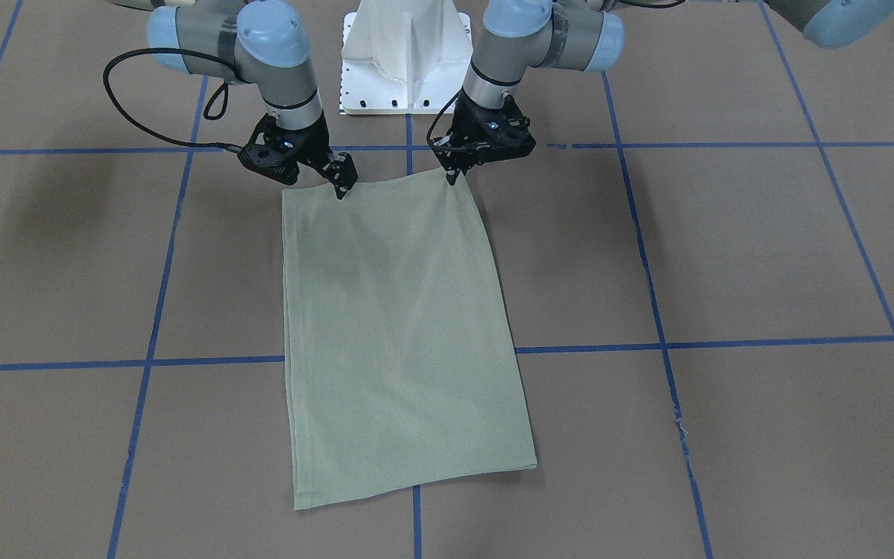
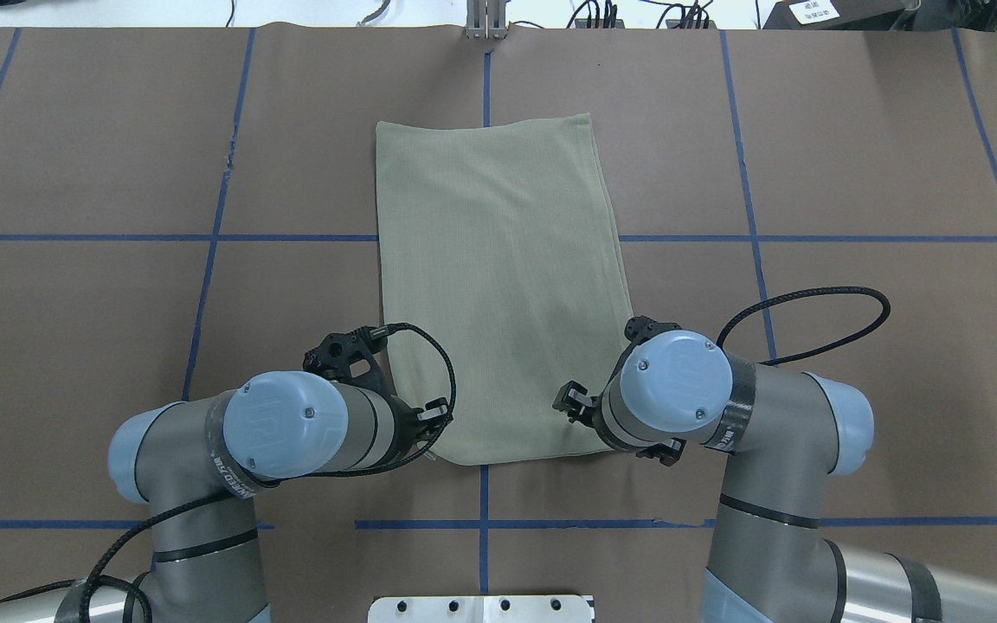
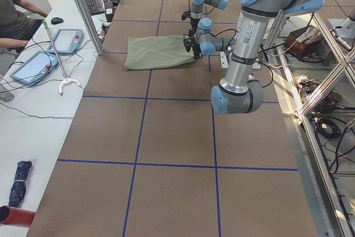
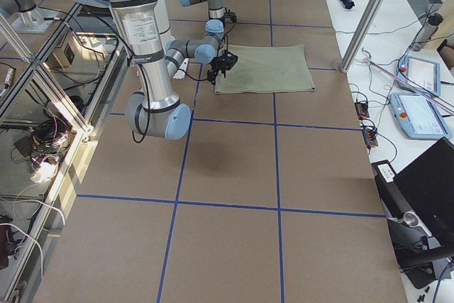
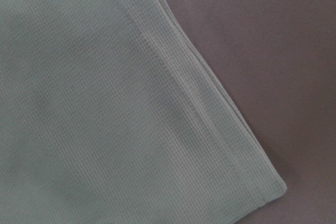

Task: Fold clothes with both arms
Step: 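Move the right gripper to the shirt's other near corner and grasp both corners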

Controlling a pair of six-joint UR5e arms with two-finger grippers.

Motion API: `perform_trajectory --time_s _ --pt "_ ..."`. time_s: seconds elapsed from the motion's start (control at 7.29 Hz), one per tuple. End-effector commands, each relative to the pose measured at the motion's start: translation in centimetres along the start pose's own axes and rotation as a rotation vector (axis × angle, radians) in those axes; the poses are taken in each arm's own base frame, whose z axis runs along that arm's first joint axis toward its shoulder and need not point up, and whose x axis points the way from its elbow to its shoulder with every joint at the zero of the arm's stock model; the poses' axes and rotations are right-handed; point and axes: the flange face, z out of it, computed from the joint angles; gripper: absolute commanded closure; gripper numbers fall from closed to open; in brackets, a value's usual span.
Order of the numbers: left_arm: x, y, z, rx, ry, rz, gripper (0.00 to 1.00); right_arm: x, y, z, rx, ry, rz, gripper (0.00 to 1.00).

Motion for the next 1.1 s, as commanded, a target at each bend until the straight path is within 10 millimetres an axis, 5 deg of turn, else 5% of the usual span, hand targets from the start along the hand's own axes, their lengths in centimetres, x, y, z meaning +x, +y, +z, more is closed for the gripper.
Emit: perform_trajectory --time_s 0.0,0.96 --pt "0.0 0.0 0.0 0.0 0.001 0.0 1.0 -0.9 0.6 0.7 -0.003 0.006 -0.001 0.0" --pt "0.0 0.0 -0.1 0.0 0.001 0.0 1.0 -0.3 1.2 2.4 0.018 0.033 -0.015 0.0"
